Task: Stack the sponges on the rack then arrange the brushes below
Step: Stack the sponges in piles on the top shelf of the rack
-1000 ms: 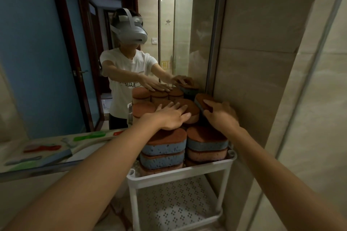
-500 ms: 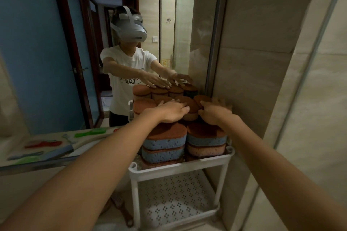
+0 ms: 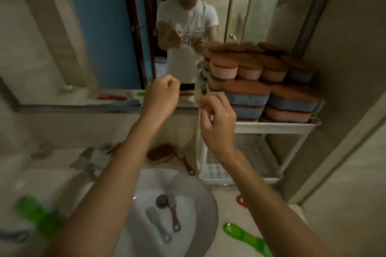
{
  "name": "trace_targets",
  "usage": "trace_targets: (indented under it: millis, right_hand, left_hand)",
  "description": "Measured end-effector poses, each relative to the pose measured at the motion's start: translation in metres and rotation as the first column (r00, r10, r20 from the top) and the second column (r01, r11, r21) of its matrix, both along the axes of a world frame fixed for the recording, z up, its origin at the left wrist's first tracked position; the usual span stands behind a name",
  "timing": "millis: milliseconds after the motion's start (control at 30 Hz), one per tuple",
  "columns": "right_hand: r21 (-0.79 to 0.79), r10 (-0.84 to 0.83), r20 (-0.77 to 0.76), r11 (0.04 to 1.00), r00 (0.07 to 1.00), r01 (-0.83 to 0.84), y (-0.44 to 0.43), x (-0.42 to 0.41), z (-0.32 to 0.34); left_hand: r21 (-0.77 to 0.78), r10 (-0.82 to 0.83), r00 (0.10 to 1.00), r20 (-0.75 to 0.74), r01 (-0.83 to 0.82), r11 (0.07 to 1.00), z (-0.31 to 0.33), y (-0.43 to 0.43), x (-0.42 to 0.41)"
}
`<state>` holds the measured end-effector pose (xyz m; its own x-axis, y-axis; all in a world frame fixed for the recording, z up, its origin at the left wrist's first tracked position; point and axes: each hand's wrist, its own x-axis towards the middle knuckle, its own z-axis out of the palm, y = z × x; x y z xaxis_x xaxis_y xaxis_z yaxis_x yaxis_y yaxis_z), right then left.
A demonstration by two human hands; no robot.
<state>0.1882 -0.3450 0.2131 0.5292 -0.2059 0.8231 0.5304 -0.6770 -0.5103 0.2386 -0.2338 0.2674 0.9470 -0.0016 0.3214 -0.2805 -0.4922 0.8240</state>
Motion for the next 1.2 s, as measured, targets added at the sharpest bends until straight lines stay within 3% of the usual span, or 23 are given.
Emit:
trace_targets:
  millis: [100, 167, 267, 333, 400, 467, 600, 800, 933, 1000, 1200]
  right_hand:
    - [0.032, 0.109, -0.183, 0.994, 0.977, -0.105, 0.045, -0.004, -0.063]
    - [0.046, 0.159, -0.403, 0.987, 0.901, -0.154, 0.068, -0.002, -0.110]
    - [0.020, 0.132, -0.780, 0.982, 0.611, -0.187, 0.088, 0.004, -0.172]
    - [-0.066, 0.042, -0.912, 0.967, 0.408, -0.247, 0.092, 0.010, -0.200]
    - [-0.102, -0.006, -0.955, 0.946, 0.297, -0.309, 0.093, 0.021, -0.212]
    - [-0.141, -0.053, -0.967, 0.926, 0.250, -0.350, 0.092, 0.039, -0.219]
    - [-0.318, -0.226, -0.937, 0.865, 0.266, -0.387, 0.091, 0.088, -0.229]
    - [-0.428, -0.322, -0.902, 0.762, 0.289, -0.486, 0.088, 0.147, -0.239]
    - [-0.498, -0.345, -0.862, 0.712, 0.371, -0.494, 0.099, 0.172, -0.250]
    - [-0.539, -0.366, -0.838, 0.677, 0.405, -0.502, 0.104, 0.177, -0.256]
    - [-0.614, -0.402, -0.784, 0.610, 0.472, -0.500, 0.098, 0.191, -0.266]
  left_hand:
    - [-0.021, 0.114, 0.972, -0.207, -0.121, 0.992, -0.068, 0.045, -0.011]
    - [0.017, 0.152, 0.935, -0.320, -0.155, 0.988, -0.115, 0.070, -0.020]
    - [0.125, 0.151, 0.870, -0.468, -0.104, 0.987, -0.173, 0.096, -0.030]
    - [0.217, 0.171, 0.821, -0.545, -0.059, 0.974, -0.201, 0.105, -0.032]
    - [0.279, 0.195, 0.758, -0.623, -0.017, 0.960, -0.223, 0.112, -0.026]
    - [0.289, 0.193, 0.711, -0.676, 0.014, 0.957, -0.241, 0.115, -0.013]
    - [0.324, 0.228, 0.678, -0.699, 0.016, 0.946, -0.259, 0.107, 0.023]
    - [0.404, 0.404, 0.735, -0.544, -0.193, 0.894, -0.274, 0.098, 0.101]
    - [0.529, 0.499, 0.678, -0.539, -0.189, 0.827, -0.295, 0.109, 0.142]
    - [0.530, 0.548, 0.637, -0.543, -0.246, 0.811, -0.301, 0.112, 0.155]
    - [0.509, 0.530, 0.569, -0.629, -0.213, 0.834, -0.305, 0.121, 0.176]
